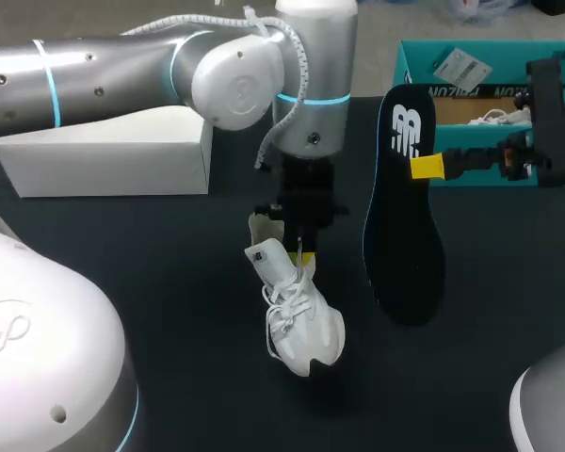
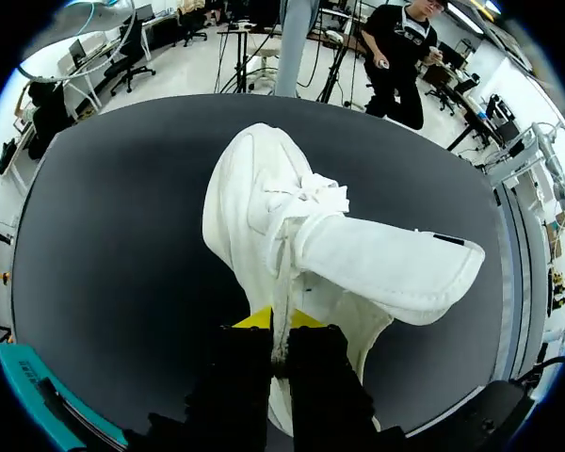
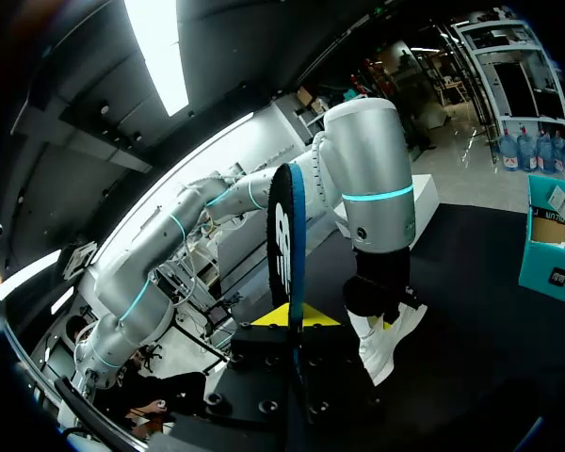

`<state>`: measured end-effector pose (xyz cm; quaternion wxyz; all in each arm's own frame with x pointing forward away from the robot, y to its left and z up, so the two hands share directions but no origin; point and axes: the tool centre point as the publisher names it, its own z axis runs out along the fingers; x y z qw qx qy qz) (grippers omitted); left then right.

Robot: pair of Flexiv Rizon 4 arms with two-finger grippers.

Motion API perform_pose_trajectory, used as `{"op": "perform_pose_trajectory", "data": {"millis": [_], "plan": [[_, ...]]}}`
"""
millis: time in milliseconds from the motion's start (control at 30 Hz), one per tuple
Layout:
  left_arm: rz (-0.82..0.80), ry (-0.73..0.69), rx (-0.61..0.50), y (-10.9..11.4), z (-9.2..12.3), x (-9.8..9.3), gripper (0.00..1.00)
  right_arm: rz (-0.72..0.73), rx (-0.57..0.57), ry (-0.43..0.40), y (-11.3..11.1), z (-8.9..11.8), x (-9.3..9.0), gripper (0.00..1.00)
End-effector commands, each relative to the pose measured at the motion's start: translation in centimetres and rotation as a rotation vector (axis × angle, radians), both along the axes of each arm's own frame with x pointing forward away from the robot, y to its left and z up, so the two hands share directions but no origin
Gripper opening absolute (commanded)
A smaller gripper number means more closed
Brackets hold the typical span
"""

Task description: Take the shoe out of the shoebox, open the shoe tongue, remove and reinsert the insole, then place the shoe into the shoebox

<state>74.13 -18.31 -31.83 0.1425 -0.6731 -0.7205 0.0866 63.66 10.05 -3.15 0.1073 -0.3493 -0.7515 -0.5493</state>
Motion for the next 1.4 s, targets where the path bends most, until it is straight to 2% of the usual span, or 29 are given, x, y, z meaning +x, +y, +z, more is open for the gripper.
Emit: {"op": "perform_pose_trajectory", "data": {"millis": [33,333,600,933,1167,1400], "plan": [[-0.823,0.035,0.280,-0.9,-0.3,0.1,0.00,-0.001,0.002,-0.001,0.1,-0.2,0.0,0.00],[-0.811,0.051,0.347,-0.1,-0.5,-0.5,0.00,-0.001,0.002,-0.001,0.1,-0.2,0.0,0.00],[-0.698,0.024,0.368,-0.4,-1.1,-0.3,0.00,-0.001,0.002,-0.001,0.1,-0.2,0.0,0.00],[-0.484,-0.070,0.493,-0.4,0.3,-0.4,0.00,-0.001,0.002,-0.001,0.1,-0.2,0.0,0.00],[-0.439,-0.071,0.465,-0.1,-0.1,-0.4,0.00,-0.001,0.002,-0.001,0.1,-0.2,0.0,0.00],[-0.381,-0.066,0.496,0.0,-0.8,-0.2,0.00,-0.001,0.002,-0.001,0.1,-0.2,0.0,0.00]]}}
